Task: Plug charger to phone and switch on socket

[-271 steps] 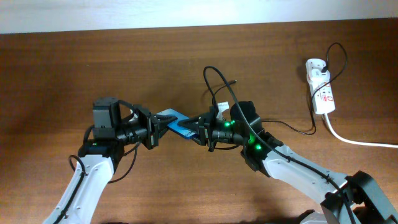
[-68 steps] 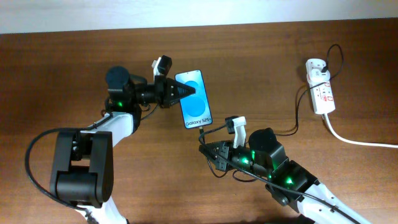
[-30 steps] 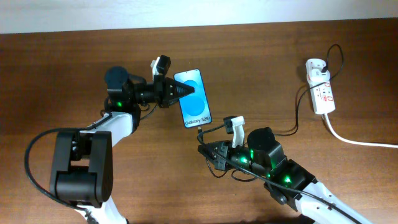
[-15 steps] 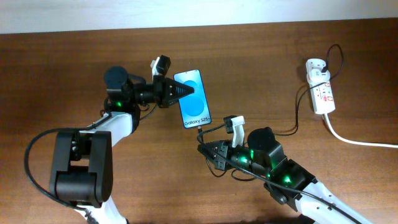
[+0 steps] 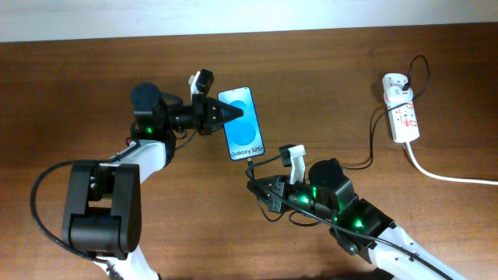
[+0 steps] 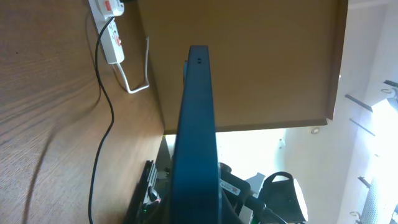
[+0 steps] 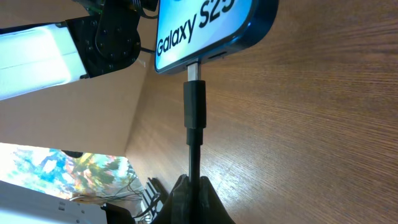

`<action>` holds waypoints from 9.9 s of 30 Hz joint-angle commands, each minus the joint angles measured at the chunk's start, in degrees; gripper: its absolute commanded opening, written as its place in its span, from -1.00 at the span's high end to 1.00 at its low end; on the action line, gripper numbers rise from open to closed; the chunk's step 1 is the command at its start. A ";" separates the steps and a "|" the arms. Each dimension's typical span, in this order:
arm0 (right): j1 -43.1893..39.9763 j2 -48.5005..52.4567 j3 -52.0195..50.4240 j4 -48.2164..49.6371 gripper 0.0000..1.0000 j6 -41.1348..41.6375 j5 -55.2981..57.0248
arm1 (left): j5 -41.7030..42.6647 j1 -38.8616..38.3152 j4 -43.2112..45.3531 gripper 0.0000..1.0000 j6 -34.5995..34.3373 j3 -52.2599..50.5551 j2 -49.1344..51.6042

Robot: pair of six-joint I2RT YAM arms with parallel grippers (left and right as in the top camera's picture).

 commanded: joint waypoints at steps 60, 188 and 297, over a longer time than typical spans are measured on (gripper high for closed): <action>7.80 11.30 24.70 -17.27 0.78 -25.07 34.18 | 5.51 -6.25 2.89 1.00 5.46 -1.44 -0.02; -54.93 10.99 46.16 -68.67 -1.00 -18.49 34.07 | -100.06 -13.88 -123.97 -0.99 61.77 30.82 -40.09; -56.08 29.75 81.96 -67.89 0.92 -17.90 20.06 | -106.90 5.95 -137.70 -0.99 58.14 7.61 -109.61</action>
